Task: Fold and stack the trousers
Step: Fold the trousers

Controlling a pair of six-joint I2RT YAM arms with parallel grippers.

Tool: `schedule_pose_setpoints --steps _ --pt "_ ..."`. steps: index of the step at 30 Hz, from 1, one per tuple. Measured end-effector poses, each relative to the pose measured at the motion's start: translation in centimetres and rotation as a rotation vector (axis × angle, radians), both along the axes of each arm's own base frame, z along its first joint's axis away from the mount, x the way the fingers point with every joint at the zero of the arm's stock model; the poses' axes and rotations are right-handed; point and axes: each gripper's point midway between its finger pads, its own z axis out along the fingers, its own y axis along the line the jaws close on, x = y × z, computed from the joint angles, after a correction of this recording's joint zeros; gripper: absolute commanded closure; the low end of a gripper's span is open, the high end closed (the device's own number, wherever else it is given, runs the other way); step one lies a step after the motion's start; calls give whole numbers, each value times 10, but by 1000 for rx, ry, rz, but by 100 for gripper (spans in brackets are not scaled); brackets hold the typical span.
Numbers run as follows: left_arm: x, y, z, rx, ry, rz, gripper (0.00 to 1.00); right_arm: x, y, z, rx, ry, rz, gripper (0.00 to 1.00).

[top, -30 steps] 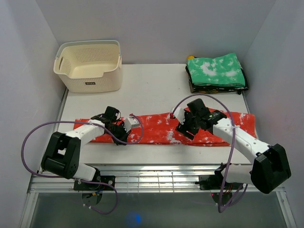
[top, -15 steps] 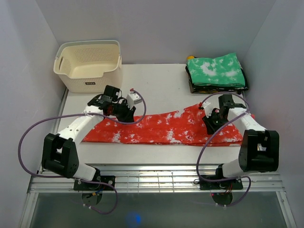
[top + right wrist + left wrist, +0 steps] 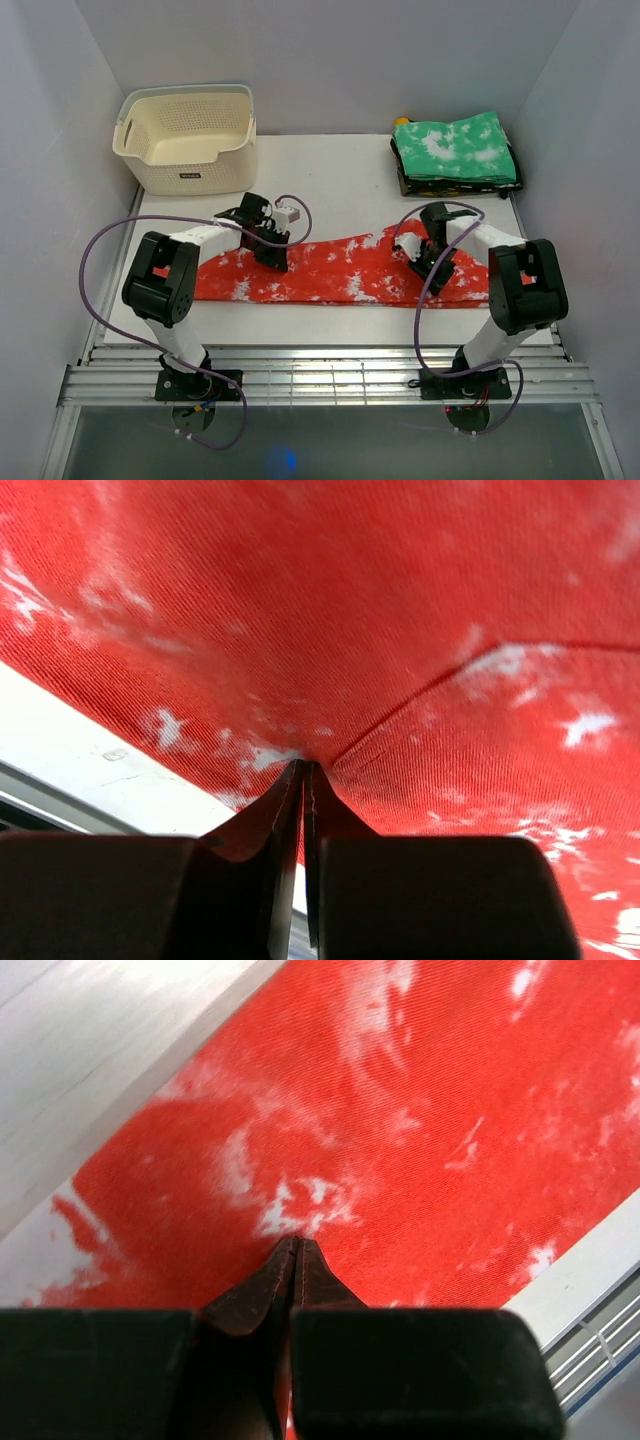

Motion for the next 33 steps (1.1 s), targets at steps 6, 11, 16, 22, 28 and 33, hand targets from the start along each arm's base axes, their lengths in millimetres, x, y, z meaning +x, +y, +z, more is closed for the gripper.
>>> schedule_pose_setpoints --steps 6,11,16,22,28,33 --pt "-1 37 14 4 -25 63 73 3 38 2 -6 52 76 78" --pt "25 7 68 -115 -143 -43 62 14 71 27 195 -27 35 64" --pt "90 -60 135 -299 -277 -125 52 51 74 94 371 -247 -30 70" --pt "143 -149 135 -469 -256 -131 46 69 72 81 430 -201 -106 82" --pt "148 -221 81 -551 -121 -127 41 54 46 22 379 -33 -246 92" --pt "129 -259 36 -593 7 -133 40 34 40 3 352 39 -279 92"
